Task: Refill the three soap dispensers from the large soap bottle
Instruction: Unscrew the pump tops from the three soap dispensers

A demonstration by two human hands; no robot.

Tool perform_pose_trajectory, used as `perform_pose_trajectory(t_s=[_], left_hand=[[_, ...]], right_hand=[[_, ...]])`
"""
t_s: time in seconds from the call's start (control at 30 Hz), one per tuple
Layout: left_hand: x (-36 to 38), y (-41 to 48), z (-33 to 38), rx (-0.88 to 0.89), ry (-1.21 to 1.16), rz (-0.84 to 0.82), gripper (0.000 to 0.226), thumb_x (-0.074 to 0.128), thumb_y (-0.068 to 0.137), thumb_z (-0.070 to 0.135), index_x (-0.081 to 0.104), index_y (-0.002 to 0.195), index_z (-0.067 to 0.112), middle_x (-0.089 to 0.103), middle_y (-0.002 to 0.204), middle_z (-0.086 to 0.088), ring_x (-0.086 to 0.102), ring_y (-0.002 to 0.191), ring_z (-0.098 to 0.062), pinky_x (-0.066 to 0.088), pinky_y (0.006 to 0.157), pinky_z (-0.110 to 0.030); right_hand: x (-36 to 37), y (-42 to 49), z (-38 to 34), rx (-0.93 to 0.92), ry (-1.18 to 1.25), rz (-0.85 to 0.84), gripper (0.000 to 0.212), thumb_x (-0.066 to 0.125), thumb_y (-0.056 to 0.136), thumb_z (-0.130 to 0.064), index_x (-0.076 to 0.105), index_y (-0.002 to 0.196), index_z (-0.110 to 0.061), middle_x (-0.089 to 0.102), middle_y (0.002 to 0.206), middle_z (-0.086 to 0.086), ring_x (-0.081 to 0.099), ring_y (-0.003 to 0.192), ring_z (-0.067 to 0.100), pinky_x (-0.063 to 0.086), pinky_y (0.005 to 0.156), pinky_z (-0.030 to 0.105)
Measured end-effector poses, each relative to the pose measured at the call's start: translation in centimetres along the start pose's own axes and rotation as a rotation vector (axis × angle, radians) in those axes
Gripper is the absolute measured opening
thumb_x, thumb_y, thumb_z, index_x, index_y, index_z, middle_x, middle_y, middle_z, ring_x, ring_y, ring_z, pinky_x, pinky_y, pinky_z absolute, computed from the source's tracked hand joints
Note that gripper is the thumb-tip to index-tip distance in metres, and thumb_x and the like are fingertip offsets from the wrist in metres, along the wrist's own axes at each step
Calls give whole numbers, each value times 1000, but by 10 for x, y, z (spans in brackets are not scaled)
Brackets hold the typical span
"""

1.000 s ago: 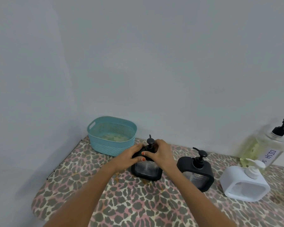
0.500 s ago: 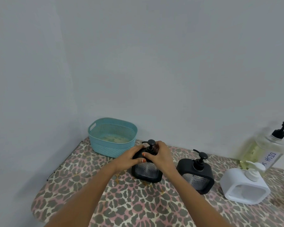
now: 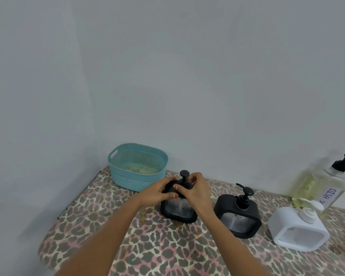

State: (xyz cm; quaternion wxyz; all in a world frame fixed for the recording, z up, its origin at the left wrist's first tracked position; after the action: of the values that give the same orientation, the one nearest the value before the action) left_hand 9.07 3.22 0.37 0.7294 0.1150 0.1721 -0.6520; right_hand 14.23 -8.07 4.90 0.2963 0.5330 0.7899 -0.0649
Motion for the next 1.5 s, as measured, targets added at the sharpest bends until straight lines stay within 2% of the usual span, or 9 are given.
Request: perform_pose_trajectory(t_s=[0.07,0.23,0.37,0.43,0.57,0.7,0.8,0.97,1.5], left_hand=[[0,0,-1,-3,-21,3,57,60,87,20,32,137,21,42,129,9,41,121,-7,38,96,-17],[-1,1,-4,-1,-29,9,57,61,86,21,34,136,22,44,135,3,43,125,-13,39,104,-27],[-1,0,-2,15,0,13,57,61,86,20,34,136,22,43,136,4,41,126,-10,37,105,-27],[-2,1,-2,21,17,19,57,60,87,19,34,137,22,43,137,4,40,127,-10,36,107,-28],[-1,1,-1,29,24,17,55,60,87,20,34,135,22,44,132,5,42,123,-9,37,98,-19],[0,2,-4,21,-11,16,52,60,87,21,36,133,25,45,133,4,44,124,-11,38,99,-21],[0,2,-2,26,16,20,53,60,87,22,35,134,23,45,131,7,43,123,-8,38,100,-22],[-1,2,-3,28,28,25,54,60,87,20,36,135,21,45,135,0,44,125,-14,38,105,-30],[1,0,-3,-38,71,3,57,61,85,32,35,135,25,45,136,2,45,124,-14,38,104,-30]], right_hand=[[0,-1,1,21,99,-20,36,74,74,-19,44,93,-17,53,86,-4,51,78,12,39,60,10],[4,-7,11,98,333,-77,38,64,75,-4,43,101,-22,55,98,-11,56,106,12,47,86,28],[4,-5,13,59,90,12,46,75,70,-34,41,100,-29,49,103,-12,48,106,11,40,96,35],[2,-5,9,32,-6,71,50,77,67,-41,40,97,-27,48,99,-8,47,100,11,40,91,29],[2,-6,-1,-9,101,39,34,73,73,-17,45,92,-18,53,84,-6,52,79,12,38,60,7],[5,-9,-3,8,169,-53,35,63,76,-7,47,105,-18,54,98,-5,54,91,10,40,64,8],[1,-7,-5,-28,38,20,44,70,75,-21,49,112,-16,47,102,-7,47,97,11,41,82,21],[-3,-7,-10,-32,120,46,30,72,78,-15,57,103,-11,56,89,-4,52,80,8,38,63,1],[-83,-10,-90,-223,298,187,22,74,76,-17,59,92,-21,63,83,-10,59,78,4,45,70,8]])
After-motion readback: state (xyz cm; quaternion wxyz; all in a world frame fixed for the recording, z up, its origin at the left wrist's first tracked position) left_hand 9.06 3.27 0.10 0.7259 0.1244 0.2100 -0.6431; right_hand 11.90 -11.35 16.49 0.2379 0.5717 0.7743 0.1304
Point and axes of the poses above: each hand's wrist, its own y-axis towards the middle knuckle, its own x-axis out of the palm, z = x × y, the point moved 9 cm from there along y, towards the middle knuckle
